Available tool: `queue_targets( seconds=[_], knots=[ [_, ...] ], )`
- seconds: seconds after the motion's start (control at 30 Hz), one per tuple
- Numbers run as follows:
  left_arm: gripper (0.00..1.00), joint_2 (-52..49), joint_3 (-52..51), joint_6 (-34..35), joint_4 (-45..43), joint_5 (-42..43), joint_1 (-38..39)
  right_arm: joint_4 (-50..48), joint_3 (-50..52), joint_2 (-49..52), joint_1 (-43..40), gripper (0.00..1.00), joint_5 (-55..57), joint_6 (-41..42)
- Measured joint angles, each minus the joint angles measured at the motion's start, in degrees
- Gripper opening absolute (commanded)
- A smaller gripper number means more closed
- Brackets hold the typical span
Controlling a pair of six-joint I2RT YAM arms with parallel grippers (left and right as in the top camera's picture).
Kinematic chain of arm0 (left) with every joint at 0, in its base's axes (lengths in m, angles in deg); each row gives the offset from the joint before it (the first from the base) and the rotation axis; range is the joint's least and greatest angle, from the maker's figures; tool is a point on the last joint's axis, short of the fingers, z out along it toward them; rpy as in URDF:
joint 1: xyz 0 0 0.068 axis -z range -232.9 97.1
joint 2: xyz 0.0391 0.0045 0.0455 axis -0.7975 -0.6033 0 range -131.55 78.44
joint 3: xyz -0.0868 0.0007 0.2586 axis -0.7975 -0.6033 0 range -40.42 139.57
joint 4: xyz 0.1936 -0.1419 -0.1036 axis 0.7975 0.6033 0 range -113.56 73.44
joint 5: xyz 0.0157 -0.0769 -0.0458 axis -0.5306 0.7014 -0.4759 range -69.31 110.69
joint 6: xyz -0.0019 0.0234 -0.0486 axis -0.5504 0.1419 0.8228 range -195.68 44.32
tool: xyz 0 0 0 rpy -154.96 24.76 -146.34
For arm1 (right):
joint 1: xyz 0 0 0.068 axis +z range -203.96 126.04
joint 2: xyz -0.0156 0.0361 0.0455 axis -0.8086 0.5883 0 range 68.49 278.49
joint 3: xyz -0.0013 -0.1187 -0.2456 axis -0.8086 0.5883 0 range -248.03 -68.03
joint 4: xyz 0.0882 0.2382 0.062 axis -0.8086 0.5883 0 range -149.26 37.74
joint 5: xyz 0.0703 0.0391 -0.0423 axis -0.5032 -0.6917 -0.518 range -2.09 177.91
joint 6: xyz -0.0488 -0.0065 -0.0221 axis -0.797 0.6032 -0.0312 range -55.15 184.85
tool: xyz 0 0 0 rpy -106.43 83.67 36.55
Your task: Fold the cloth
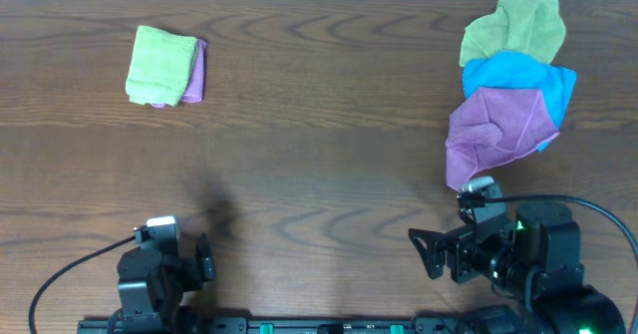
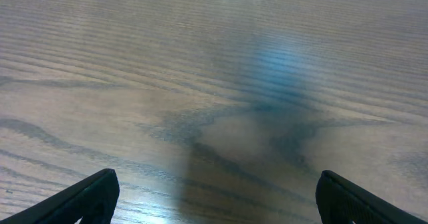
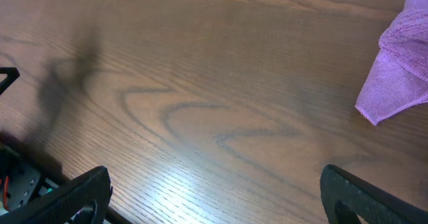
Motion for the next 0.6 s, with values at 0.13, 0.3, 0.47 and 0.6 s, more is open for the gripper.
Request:
queue_targets(
  seconds=[0.13, 0.3, 0.47, 0.6],
  knots=[
    [0.95, 0.0, 0.0, 0.0, 0.0, 0.0, 0.0, 0.0, 0.0, 0.0, 0.0, 0.99, 0.0, 0.0],
    [0.95, 0.0, 0.0, 0.0, 0.0, 0.0, 0.0, -1.3, 0.0, 0.0, 0.0, 0.99, 0.1, 0.0],
    [0.95, 0.0, 0.0, 0.0, 0.1, 0.0, 0.0, -3.3, 1.9, -3.5, -0.1, 0.99, 3.9, -1.3],
    [0.95, 0.0, 0.0, -0.1, 0.0, 0.0, 0.0, -5.4, 8.5, -12.4, -2.1, 0.99, 5.2, -7.8]
  ],
)
